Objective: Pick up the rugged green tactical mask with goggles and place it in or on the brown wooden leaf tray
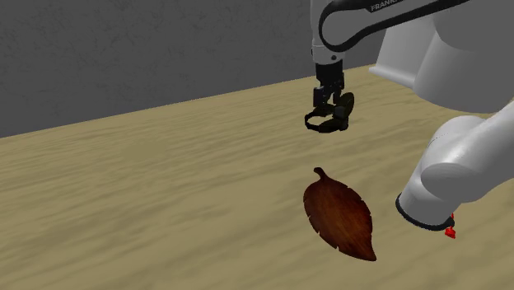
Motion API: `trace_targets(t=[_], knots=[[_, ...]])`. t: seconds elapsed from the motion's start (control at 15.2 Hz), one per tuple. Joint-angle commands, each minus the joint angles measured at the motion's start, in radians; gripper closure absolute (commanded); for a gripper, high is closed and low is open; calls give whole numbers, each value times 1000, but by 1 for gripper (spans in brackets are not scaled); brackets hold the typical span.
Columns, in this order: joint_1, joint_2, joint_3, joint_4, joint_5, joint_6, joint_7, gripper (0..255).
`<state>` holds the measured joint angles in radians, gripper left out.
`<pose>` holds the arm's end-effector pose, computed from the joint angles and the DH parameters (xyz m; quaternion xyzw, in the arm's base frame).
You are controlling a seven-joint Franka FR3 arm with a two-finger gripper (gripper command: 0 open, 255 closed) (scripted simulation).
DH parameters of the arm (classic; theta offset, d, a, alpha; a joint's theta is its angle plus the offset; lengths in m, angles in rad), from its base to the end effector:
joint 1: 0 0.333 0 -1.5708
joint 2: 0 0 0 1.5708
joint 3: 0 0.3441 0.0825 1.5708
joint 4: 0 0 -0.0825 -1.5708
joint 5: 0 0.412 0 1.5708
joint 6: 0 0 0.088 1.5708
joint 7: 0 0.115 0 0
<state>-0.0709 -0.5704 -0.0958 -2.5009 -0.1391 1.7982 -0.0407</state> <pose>0.3637 -0.0758 0.4730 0.9964 -0.0334 -0.0700 0.0342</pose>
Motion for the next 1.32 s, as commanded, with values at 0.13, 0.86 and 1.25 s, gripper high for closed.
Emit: trace_targets(t=[0.13,0.86,1.25], knots=[[-18,124,-42,0,-28,134,-37,0],[-57,487,-135,91,-42,429,-144,0],[-63,538,-142,54,-43,517,-147,0]])
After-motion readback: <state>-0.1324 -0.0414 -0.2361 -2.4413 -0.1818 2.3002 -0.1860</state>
